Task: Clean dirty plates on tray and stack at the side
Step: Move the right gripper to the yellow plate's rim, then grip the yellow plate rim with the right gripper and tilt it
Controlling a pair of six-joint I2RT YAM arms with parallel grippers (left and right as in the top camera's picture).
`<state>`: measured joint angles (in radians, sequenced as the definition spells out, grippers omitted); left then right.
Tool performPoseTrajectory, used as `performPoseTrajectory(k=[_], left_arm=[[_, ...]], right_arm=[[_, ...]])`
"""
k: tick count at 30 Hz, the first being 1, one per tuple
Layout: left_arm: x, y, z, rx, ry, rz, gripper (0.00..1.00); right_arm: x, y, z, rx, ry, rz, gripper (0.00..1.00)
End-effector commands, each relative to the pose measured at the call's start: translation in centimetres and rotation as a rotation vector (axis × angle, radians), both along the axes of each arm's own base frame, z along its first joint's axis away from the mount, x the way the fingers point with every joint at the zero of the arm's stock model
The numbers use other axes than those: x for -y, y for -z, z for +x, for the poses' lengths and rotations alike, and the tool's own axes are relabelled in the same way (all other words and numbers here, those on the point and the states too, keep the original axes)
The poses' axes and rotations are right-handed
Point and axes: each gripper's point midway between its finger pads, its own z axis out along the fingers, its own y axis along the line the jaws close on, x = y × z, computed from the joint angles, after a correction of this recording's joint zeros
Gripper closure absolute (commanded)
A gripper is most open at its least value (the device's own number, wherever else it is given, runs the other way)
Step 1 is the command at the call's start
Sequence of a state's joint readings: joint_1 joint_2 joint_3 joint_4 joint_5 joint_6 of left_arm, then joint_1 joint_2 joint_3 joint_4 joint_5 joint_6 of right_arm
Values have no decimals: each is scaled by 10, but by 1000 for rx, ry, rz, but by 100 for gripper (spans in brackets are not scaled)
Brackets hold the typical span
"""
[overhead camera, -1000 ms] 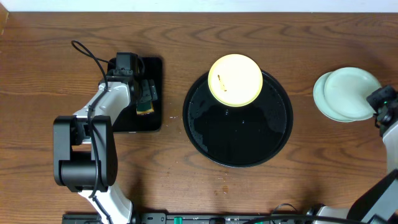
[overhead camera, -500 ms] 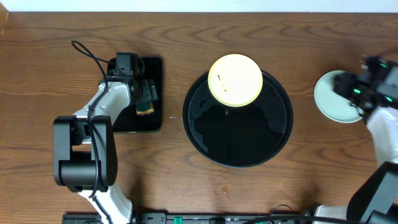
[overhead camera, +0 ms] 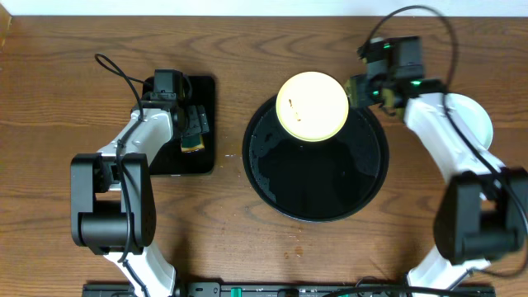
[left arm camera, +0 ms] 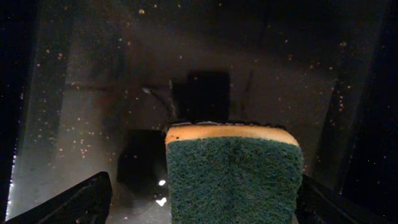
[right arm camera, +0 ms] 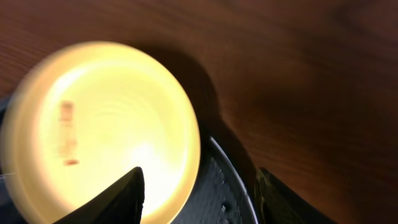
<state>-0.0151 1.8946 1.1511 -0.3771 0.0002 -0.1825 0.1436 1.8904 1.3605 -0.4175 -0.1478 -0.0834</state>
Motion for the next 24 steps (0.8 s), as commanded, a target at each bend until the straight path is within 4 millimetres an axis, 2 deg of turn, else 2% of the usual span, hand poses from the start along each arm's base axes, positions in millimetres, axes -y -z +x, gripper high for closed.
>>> performPoseTrajectory(k=[1,3,6,7,10,12,15,18,24], left_arm=[[-3,1,-1,-5,-1,14,9],[-3,1,-1,-5,-1,14,9],[-3,1,-1,-5,-1,14,9],[-3,1,-1,-5,-1,14,9],[-3,1,-1,-5,-1,14,9],[-3,1,-1,-5,-1,14,9],[-3,1,-1,-5,-1,14,9],[-3,1,-1,-5,-1,14,9],[-3,1,-1,-4,-1,14,9]], right_arm=[[8,23,11,-1,18,-88,48],[8,35,13,-13,18,-90,52],[8,49,11,-47,46,-73,69],[4,52,10,-63,50,-48,71],[-14,54,5,-85,-4,32,69],[-20,54,3,-96,-19,62,72],[-22,56,-1,-119,2,74,74],[-22,57,-3,-127,2,73,80],[-23,60,-9,-152,-2,67,80]])
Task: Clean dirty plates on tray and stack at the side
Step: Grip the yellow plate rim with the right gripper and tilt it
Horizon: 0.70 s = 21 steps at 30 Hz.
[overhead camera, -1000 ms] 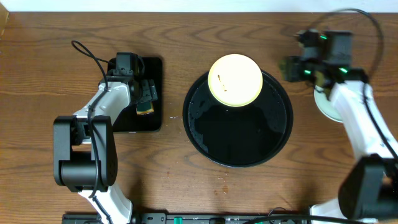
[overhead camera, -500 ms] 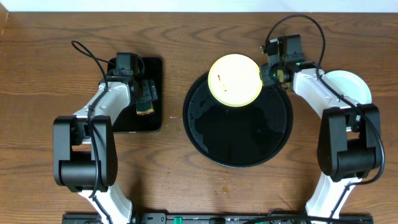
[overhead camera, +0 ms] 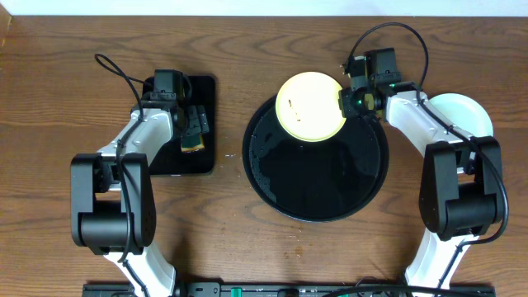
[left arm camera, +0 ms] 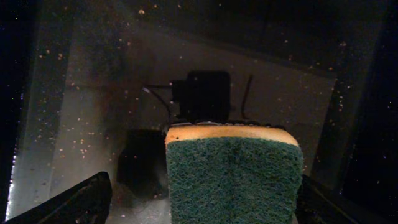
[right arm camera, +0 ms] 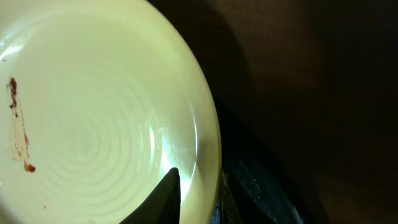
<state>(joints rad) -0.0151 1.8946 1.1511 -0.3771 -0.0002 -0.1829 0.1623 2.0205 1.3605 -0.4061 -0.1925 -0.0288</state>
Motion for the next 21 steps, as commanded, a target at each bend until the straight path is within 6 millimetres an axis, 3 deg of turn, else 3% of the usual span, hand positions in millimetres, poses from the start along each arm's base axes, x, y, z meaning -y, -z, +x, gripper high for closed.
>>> performPoseTrajectory(k=[1,6,10,13,16,21], left_arm=[[-3,1,-1,-5,0,13,9],[-3,1,-1,-5,0,13,9],[-3,1,-1,-5,0,13,9],[-3,1,-1,-5,0,13,9],[-3,1,-1,-5,0,13,9],[-3,1,-1,-5,0,13,9]], right_arm=[[-6,4,-2,-18,-1,17,79],[0,12,-4,-13,15,-12,79],[0,12,-5,-14,15,-12,90],[0,14,-7,-24,15,-13,90],[1,17,-14,-57,15,-19,99],[4,25,-33,-158,68,-12,99]])
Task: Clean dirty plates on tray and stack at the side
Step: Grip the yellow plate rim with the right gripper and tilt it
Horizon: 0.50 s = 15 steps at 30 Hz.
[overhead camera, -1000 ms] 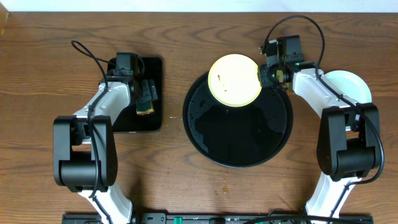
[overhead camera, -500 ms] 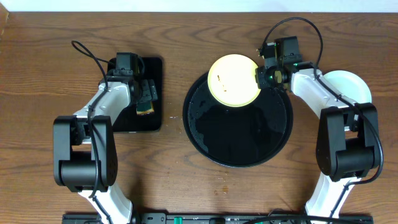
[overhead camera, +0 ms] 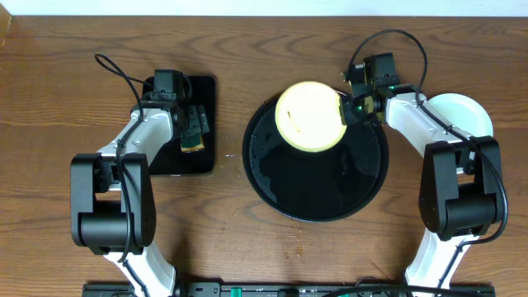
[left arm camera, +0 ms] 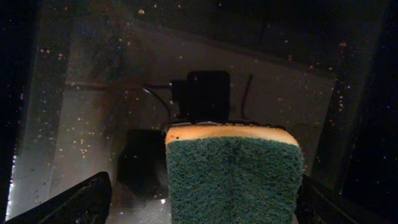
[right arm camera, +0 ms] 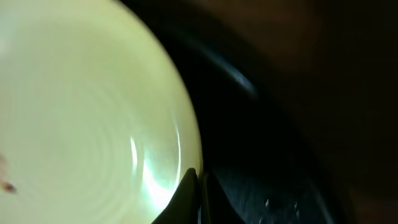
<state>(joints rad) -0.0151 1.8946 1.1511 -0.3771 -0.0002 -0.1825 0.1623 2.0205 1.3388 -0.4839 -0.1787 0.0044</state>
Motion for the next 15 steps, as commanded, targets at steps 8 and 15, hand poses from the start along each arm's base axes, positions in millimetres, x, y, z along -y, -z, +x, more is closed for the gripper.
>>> performPoseTrajectory(k=[8,15], left_arm=[[-3,1,-1,-5,0,13,9],[-3,1,-1,-5,0,13,9]], right_arm=[[-5,12,-61,-296,150,66,99],[-6,13,-107,-496,175,71,99]])
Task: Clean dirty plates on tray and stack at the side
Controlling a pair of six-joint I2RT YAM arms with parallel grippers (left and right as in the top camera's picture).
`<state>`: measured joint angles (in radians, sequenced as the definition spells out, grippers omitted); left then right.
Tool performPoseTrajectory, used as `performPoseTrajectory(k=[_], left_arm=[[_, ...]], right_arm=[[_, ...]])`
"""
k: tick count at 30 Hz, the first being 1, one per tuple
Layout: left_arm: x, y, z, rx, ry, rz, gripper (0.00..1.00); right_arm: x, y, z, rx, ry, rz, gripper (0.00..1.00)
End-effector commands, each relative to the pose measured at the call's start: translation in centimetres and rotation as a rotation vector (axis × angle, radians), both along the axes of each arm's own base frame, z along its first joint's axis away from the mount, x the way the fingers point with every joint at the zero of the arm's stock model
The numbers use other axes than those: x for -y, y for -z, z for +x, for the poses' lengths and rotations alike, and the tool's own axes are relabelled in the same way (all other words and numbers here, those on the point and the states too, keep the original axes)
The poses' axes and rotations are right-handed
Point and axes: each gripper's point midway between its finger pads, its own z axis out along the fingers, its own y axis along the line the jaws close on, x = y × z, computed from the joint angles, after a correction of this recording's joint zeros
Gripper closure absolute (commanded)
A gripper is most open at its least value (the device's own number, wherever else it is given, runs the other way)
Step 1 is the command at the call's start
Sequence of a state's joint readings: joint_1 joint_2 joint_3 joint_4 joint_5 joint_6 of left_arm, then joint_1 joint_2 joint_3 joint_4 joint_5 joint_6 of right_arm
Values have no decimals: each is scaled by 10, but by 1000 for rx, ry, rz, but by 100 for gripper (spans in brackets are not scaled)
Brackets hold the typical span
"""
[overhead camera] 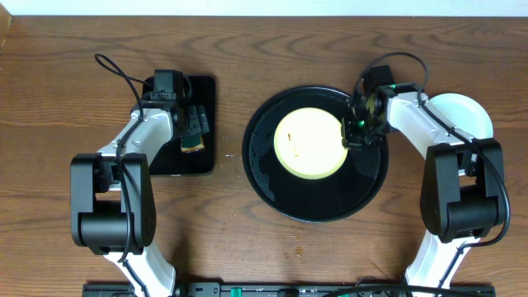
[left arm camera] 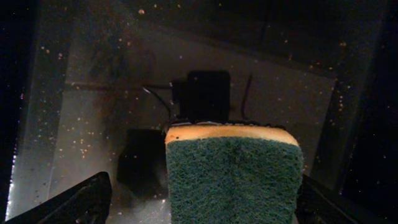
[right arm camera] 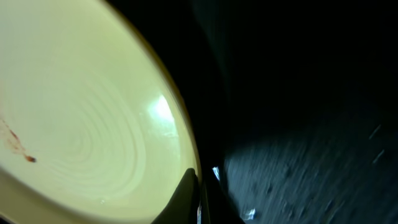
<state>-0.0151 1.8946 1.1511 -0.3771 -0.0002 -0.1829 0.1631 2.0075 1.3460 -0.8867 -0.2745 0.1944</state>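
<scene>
A pale yellow plate (overhead camera: 309,142) lies in the middle of the round black tray (overhead camera: 280,190). In the right wrist view the plate (right arm camera: 81,118) carries a red smear (right arm camera: 15,144) at its left. My right gripper (overhead camera: 353,134) is shut on the plate's right rim, its fingers closed together (right arm camera: 199,193). My left gripper (overhead camera: 190,124) hangs open over a small black rectangular tray (overhead camera: 198,161). A green-and-yellow sponge (left arm camera: 233,180) stands between its fingers, with a gap on the left side.
A white plate (overhead camera: 472,117) sits on the wooden table at the far right, partly under my right arm. The small tray's wet floor (left arm camera: 93,124) is speckled and mirrors the camera. Both arm bases stand along the near edge.
The yellow plate was over the round tray's far rim; now it sits in the tray's middle, with my right gripper still shut on its rim. The left gripper and sponge have not moved.
My right gripper stood open beside the yellow plate, which rested on the tray's far rim. Then its jaws straddled the plate's right rim, then they were shut on it. Now the plate is in the tray's middle. The left gripper stayed over the sponge throughout.
</scene>
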Motion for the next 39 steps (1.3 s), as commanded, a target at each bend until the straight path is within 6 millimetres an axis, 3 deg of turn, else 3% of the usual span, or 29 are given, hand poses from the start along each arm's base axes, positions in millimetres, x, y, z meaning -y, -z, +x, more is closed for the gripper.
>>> performPoseTrajectory(k=[1,6,14,21,30,33,39], left_arm=[[-3,1,-1,-5,0,13,9],[-3,1,-1,-5,0,13,9],[-3,1,-1,-5,0,13,9],[-3,1,-1,-5,0,13,9],[-3,1,-1,-5,0,13,9],[-3,1,-1,-5,0,13,9],[-3,1,-1,-5,0,13,9]], right_arm=[[-4,2,-16,-59,4,8,99],[-5,-13,-10,-10,-5,17,97],[-3,-51,10,177,-97,-6,78],[2,-32,8,155,-111,-50,76],[-16,5,1,173,-166,-52,75],[-8,12,0,184,-169,-118,76],[3,19,-6,171,-167,-175,92]])
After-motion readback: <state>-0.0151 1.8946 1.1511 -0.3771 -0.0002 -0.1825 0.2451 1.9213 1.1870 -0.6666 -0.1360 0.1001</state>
